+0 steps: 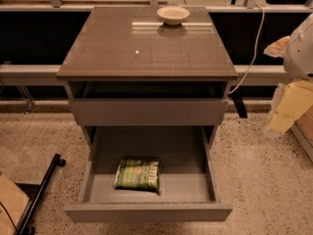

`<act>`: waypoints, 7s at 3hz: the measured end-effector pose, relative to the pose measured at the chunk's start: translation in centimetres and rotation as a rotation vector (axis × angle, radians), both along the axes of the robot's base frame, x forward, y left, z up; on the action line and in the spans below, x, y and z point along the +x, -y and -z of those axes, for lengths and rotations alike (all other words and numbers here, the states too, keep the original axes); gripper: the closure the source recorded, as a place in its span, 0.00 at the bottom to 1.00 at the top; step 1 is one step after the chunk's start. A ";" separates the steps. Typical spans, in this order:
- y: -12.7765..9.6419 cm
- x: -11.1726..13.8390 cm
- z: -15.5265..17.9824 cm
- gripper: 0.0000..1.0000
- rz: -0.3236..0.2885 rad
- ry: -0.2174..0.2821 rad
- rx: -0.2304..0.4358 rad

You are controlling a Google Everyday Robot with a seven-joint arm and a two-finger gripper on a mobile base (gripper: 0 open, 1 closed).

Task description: Pick green jalapeno chip bag from middle drawer and place on counter

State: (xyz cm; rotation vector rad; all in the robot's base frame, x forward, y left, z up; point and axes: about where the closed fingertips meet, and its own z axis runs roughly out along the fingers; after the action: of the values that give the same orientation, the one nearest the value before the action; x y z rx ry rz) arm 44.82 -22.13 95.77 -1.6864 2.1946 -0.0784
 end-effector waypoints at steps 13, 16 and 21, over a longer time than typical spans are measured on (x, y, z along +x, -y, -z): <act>-18.8 6.3 39.4 0.00 0.015 -0.164 0.636; -24.3 7.7 47.0 0.00 0.028 -0.195 0.618; -27.8 12.0 57.2 0.36 0.158 -0.199 0.800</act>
Offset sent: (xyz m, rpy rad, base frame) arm 0.0117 -0.0024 -0.0248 0.0624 -0.0181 -0.0067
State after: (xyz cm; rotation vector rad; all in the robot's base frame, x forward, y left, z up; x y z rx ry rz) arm 56.78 5.71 38.59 -1.0957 2.0611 0.8406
